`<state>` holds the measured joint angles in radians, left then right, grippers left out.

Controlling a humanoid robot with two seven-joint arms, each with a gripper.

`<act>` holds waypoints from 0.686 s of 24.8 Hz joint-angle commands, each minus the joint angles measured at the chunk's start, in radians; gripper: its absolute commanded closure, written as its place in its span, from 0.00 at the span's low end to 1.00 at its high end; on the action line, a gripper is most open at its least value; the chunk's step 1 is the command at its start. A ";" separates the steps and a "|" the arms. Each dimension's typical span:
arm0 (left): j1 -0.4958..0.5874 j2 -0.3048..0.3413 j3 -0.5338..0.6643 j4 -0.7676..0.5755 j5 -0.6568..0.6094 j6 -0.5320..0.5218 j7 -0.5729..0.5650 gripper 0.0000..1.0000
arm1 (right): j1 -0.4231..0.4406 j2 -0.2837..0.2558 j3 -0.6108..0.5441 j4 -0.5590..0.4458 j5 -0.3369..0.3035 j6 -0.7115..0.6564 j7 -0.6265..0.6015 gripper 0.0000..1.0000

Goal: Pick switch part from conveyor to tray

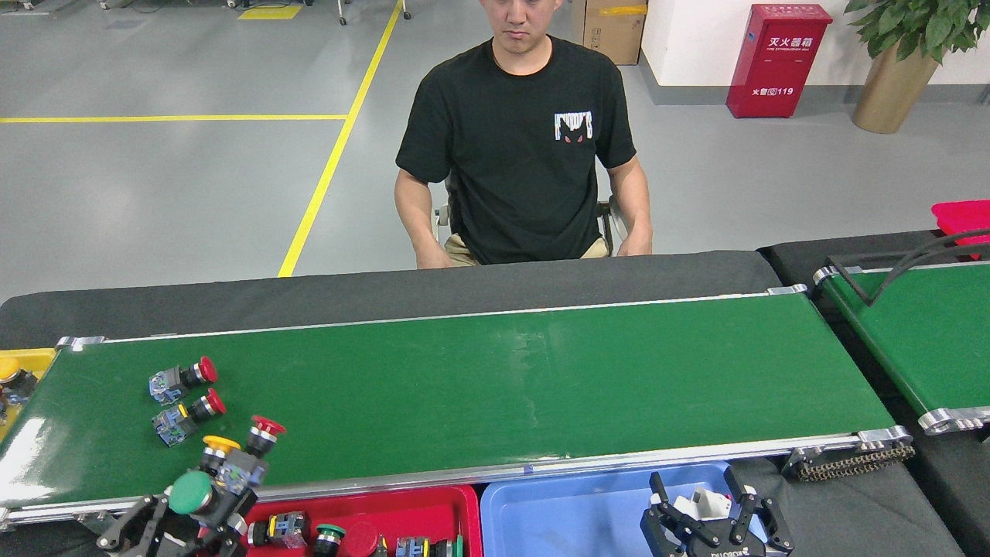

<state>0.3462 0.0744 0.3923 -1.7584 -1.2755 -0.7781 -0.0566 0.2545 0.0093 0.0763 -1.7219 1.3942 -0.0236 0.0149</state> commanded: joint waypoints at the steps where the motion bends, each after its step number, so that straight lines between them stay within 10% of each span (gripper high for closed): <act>1: 0.002 -0.045 0.002 -0.016 0.007 -0.007 0.004 0.00 | -0.001 -0.006 0.000 -0.011 0.000 0.001 -0.003 0.02; 17: 0.008 -0.104 0.254 -0.012 0.002 0.039 0.008 0.00 | -0.003 -0.006 0.000 -0.011 0.002 0.001 -0.001 0.02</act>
<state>0.3599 -0.0368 0.6143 -1.7624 -1.2747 -0.7785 -0.0576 0.2548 0.0093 0.0766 -1.7219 1.3953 -0.0234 0.0151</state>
